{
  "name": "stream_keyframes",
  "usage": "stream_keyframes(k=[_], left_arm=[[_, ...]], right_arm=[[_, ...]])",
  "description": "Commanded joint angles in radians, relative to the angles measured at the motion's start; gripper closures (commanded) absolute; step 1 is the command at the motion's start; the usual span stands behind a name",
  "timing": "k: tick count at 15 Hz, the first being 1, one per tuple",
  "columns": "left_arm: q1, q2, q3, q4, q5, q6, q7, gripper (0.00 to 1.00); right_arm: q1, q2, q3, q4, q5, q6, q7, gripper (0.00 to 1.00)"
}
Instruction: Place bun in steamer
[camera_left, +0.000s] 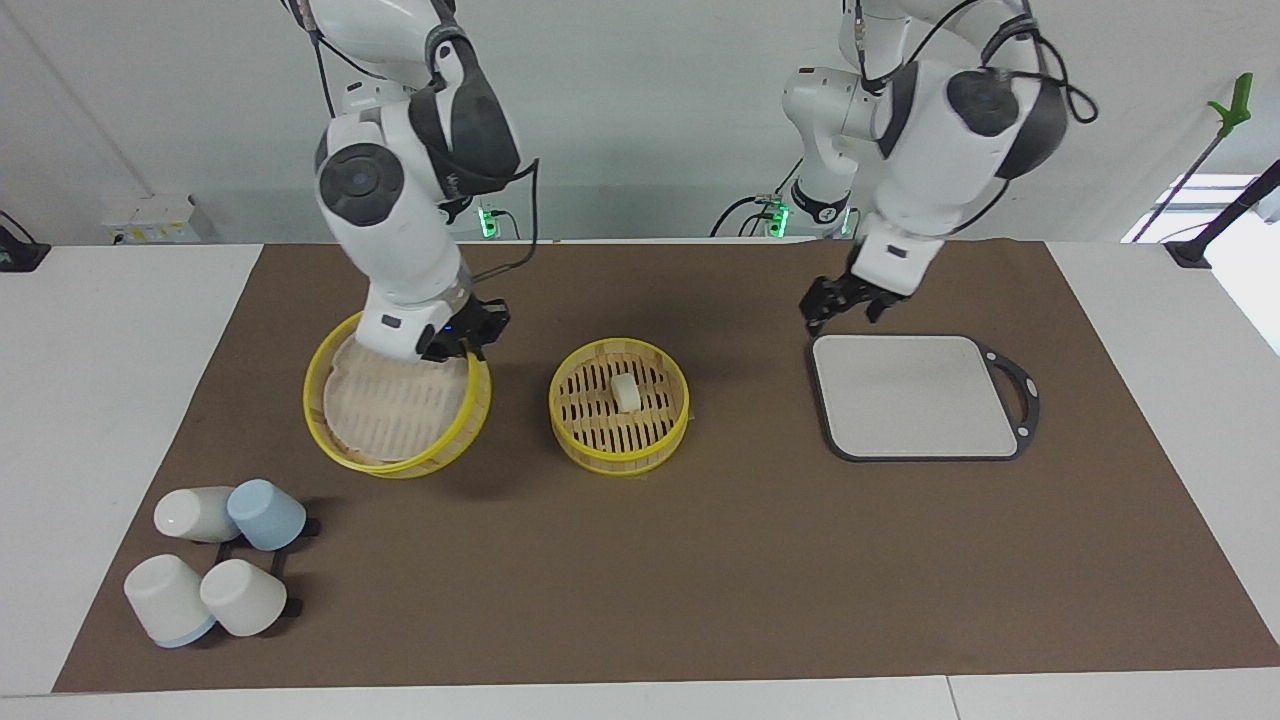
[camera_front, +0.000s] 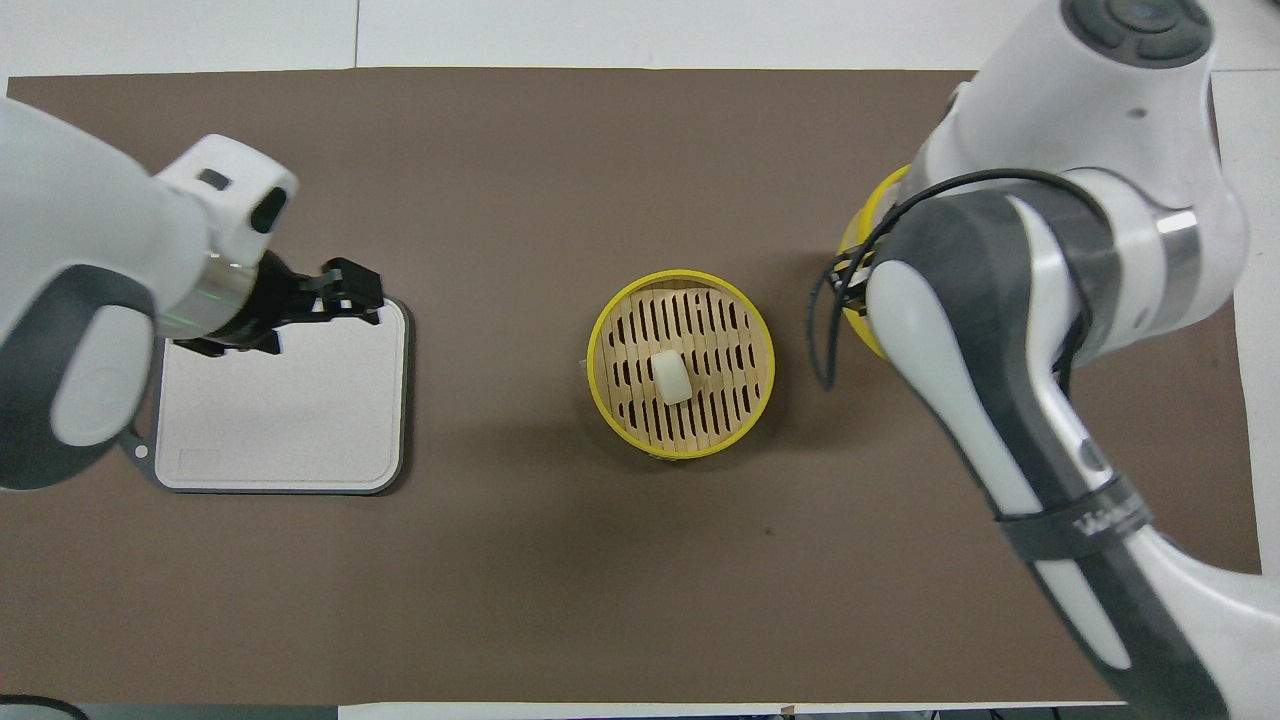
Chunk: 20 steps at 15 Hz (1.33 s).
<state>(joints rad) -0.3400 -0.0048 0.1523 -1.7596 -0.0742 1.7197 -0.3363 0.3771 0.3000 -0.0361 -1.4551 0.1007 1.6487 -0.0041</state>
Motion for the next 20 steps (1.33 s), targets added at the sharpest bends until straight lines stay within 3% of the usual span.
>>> stream_keyframes(k=[1,5,7,9,20], left_arm=[[0.079,0.003,-0.016,0.070,0.066,-0.122,0.173,0.00],[0.134,0.003,-0.008,0.138,0.100,-0.245,0.275,0.00],[0.142,-0.007,-0.007,0.143,0.099,-0.275,0.287,0.00],[0.145,-0.041,-0.007,0.141,0.099,-0.294,0.295,0.00],[0.219,-0.075,-0.063,0.132,0.074,-0.313,0.329,0.00]], right_arm=[[0.168,-0.019,-0.002,-0.054,0.001,0.141,0.194,1.00],[0.307,0.060,-0.004,-0.054,-0.009,0.289,0.384,1.00],[0.356,0.094,-0.002,-0.057,-0.097,0.304,0.414,1.00],[0.373,0.099,-0.002,-0.070,-0.171,0.298,0.414,1.00],[0.385,0.073,-0.001,-0.217,-0.156,0.456,0.484,1.00]])
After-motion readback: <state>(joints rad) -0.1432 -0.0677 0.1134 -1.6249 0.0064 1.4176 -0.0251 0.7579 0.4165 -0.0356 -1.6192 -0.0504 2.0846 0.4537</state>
